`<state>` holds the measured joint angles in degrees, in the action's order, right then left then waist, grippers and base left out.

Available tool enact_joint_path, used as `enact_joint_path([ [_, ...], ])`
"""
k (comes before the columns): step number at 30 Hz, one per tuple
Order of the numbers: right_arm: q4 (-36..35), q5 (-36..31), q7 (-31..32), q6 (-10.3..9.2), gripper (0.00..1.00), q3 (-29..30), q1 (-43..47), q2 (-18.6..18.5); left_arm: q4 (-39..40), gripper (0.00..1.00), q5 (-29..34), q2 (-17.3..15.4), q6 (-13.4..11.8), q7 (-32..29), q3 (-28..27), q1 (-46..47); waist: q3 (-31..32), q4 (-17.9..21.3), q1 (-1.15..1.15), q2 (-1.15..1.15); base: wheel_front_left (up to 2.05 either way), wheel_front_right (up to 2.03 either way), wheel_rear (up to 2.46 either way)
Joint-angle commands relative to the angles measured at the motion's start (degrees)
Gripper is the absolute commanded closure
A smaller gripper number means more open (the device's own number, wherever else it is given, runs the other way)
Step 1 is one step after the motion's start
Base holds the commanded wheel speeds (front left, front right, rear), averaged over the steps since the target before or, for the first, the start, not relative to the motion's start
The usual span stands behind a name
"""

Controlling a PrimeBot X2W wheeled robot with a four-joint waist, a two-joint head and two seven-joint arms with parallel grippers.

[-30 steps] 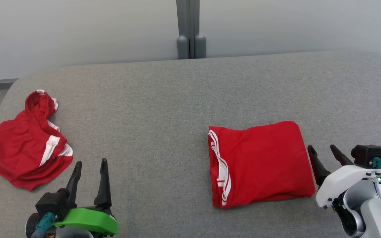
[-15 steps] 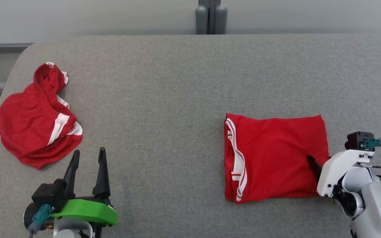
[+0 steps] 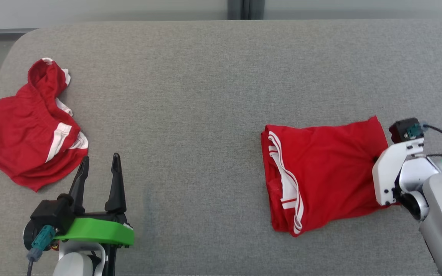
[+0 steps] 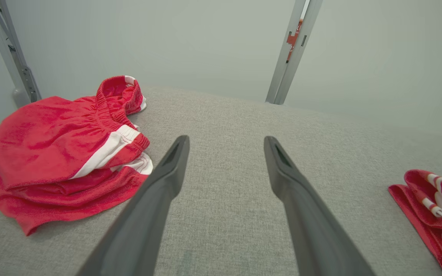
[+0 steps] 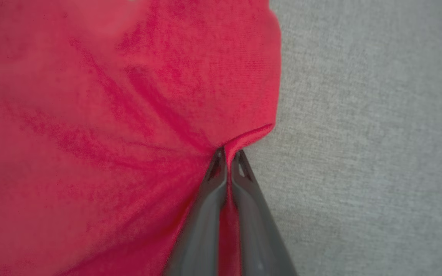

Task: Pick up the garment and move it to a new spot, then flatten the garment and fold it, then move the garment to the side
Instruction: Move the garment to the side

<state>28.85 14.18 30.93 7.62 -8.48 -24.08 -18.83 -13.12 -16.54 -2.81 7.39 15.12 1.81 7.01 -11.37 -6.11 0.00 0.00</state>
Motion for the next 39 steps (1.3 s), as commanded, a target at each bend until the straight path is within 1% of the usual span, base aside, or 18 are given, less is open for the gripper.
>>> enact_joint_path([
  [1, -0.58, -0.31, -0.08, -0.22, 1.00, -1.25, -2.40, -1.36, 0.80, 0.00, 0.80, -0.19, 0.13, -0.02, -0.24, 1.41, -2.40, 2.61, 0.00, 0.00, 0.00, 0.00, 0.00],
  [6, -0.72, 0.76, -2.56, -0.18, 1.00, -5.67, -9.93, -3.14, 2.98, 0.00, 2.16, -1.06, 0.13, -0.01, 0.67, 3.36, -6.93, 7.89, 0.00, 0.00, 0.00, 0.00, 0.00],
  [7, -0.04, 0.77, -3.22, -0.18, 1.00, -6.70, -12.00, -4.12, 3.41, 0.00, 2.63, -1.65, 0.13, -0.02, 0.90, 4.30, -8.38, 9.33, 0.00, 0.00, 0.00, 0.00, 0.00],
  [10, 1.72, 0.87, -5.20, -0.18, 1.00, -7.64, -16.19, -5.72, 4.77, 0.00, 3.13, -2.91, 0.13, -0.01, 1.45, 6.54, -11.44, 12.26, 0.00, 0.00, 0.00, 0.00, 0.00],
  [14, 5.67, 0.41, -7.95, -0.18, 1.00, -5.17, -21.58, -6.61, 8.74, 0.00, 3.65, -4.78, 0.13, -0.01, 0.72, 9.39, -15.73, 17.14, 0.00, 0.00, 0.00, 0.00, 0.00],
  [19, 11.62, -2.45, -12.35, -0.17, 1.00, -0.40, -27.04, -7.25, 15.38, 0.00, 4.86, -6.33, 0.13, -0.02, 1.79, 11.56, -20.09, 21.18, 0.00, 0.00, 0.00, 0.00, 0.00],
  [22, 14.75, -4.51, -15.20, -0.17, 1.00, 1.95, -29.33, -8.09, 17.77, 0.00, 4.44, -6.97, 0.12, -0.02, 2.87, 11.81, -22.07, 22.62, 0.00, 0.00, 0.00, 0.00, 0.00],
  [26, 17.70, -7.70, -19.48, -0.18, 1.00, 4.45, -31.24, -9.03, 20.26, 0.00, 4.51, -7.63, 0.12, -0.01, 3.80, 11.44, -23.92, 23.25, 0.00, 0.00, 0.00, 0.00, 0.00],
  [32, 21.14, -11.79, -26.20, -0.18, 1.00, 7.50, -33.09, -10.87, 22.67, 0.00, 5.16, -9.25, 0.12, -0.01, 5.74, 10.73, -25.78, 21.68, 0.00, 0.00, 0.00, 0.00, 0.00],
  [34, 22.28, -14.21, -29.06, -0.18, 1.00, 8.22, -33.82, -12.38, 22.99, 0.00, 5.35, -9.50, 0.09, -0.01, 5.54, 10.08, -25.95, 20.40, 0.00, 0.00, 0.00, 0.00, 0.00],
  [35, 22.60, -15.20, -29.83, -0.18, 0.82, 8.22, -33.99, -12.56, 23.07, 0.00, 5.40, -9.44, 0.04, -0.01, 5.36, 9.86, -25.93, 19.92, 0.00, 0.00, 0.00, 0.00, 0.00],
  [36, 22.62, -16.02, -30.65, -0.18, 0.25, 8.11, -34.14, -12.58, 23.07, 0.00, 5.41, -9.38, -0.05, -0.01, 5.16, 9.66, -25.89, 19.58, 0.00, 0.00, 0.00, 0.00, 0.00],
  [37, 22.39, -17.31, -31.99, -0.18, 0.00, 8.05, -34.55, -12.95, 23.01, 0.00, 5.22, -9.13, -0.13, -0.01, 4.91, 9.37, -25.82, 19.11, 0.00, 0.00, 0.00, 0.00, 0.00],
  [39, 21.81, -19.57, -34.54, -0.18, 0.00, 7.84, -34.74, -13.81, 22.86, 0.00, 5.09, -8.71, -0.14, -0.01, 4.66, 8.88, -25.46, 18.29, 0.00, 0.00, 0.00, 0.00, 0.00],
])
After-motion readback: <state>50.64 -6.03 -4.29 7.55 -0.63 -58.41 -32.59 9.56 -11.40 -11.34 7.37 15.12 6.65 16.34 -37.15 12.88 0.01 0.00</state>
